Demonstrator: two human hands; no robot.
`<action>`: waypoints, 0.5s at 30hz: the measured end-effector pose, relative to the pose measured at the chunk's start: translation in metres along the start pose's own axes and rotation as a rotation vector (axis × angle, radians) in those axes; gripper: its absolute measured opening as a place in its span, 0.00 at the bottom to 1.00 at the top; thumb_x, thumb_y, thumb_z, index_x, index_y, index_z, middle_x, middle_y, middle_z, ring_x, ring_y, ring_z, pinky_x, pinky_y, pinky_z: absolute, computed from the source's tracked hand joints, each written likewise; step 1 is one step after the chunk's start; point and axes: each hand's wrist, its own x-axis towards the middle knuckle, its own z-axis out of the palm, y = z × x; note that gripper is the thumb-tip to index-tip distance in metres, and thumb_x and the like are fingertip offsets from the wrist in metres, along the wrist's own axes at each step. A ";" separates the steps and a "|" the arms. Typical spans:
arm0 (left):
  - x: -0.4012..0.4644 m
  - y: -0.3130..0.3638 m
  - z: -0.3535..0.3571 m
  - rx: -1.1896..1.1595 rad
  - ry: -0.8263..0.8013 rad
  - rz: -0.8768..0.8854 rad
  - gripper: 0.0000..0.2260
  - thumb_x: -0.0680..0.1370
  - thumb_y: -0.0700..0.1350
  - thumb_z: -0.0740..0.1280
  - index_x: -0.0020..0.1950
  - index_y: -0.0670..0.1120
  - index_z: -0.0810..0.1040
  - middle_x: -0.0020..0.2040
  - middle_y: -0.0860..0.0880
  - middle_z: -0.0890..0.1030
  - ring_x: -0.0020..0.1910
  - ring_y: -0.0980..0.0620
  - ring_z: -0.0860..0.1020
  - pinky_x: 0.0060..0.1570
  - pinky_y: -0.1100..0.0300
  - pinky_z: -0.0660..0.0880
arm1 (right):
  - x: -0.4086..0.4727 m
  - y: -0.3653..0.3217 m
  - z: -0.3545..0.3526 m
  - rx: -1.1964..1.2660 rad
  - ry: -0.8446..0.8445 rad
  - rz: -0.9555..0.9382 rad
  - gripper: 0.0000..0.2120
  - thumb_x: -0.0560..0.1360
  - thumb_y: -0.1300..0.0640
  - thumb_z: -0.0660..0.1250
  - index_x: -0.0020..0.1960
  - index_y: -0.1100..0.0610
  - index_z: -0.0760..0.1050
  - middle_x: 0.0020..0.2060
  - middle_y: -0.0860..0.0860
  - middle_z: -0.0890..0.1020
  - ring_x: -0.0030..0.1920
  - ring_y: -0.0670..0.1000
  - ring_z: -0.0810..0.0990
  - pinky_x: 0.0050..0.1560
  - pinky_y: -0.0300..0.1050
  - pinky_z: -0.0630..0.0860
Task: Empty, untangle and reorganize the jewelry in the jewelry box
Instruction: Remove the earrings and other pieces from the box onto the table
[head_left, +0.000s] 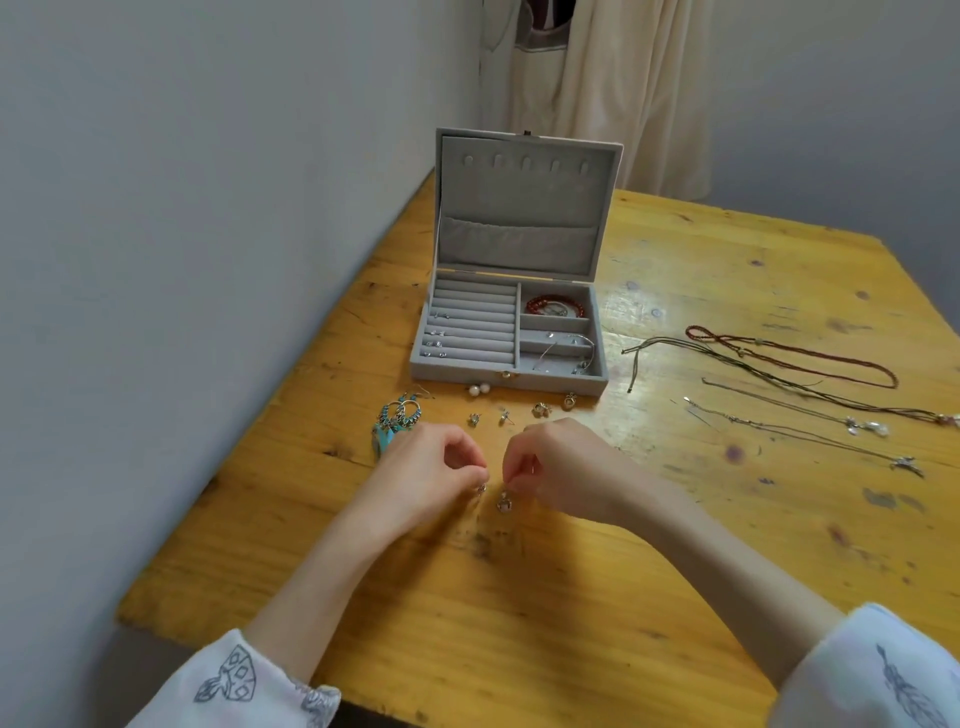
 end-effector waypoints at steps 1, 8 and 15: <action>0.001 0.001 0.001 0.023 0.003 0.002 0.03 0.71 0.46 0.72 0.39 0.53 0.79 0.39 0.57 0.80 0.41 0.61 0.76 0.46 0.66 0.70 | 0.003 0.001 0.001 -0.020 0.027 0.003 0.06 0.74 0.59 0.65 0.47 0.54 0.80 0.44 0.49 0.81 0.44 0.47 0.75 0.48 0.43 0.75; 0.009 0.000 0.008 0.040 0.044 -0.018 0.04 0.72 0.47 0.70 0.46 0.52 0.82 0.45 0.54 0.81 0.51 0.53 0.75 0.59 0.50 0.69 | 0.009 0.005 0.009 -0.051 0.129 0.000 0.06 0.73 0.61 0.65 0.47 0.54 0.79 0.41 0.48 0.78 0.46 0.50 0.75 0.46 0.41 0.71; 0.014 -0.001 0.006 0.068 0.036 0.005 0.08 0.74 0.47 0.68 0.52 0.52 0.81 0.44 0.54 0.80 0.48 0.54 0.75 0.59 0.50 0.69 | 0.011 0.012 0.009 -0.025 0.145 -0.015 0.07 0.74 0.57 0.64 0.51 0.52 0.79 0.45 0.48 0.78 0.46 0.48 0.71 0.45 0.39 0.66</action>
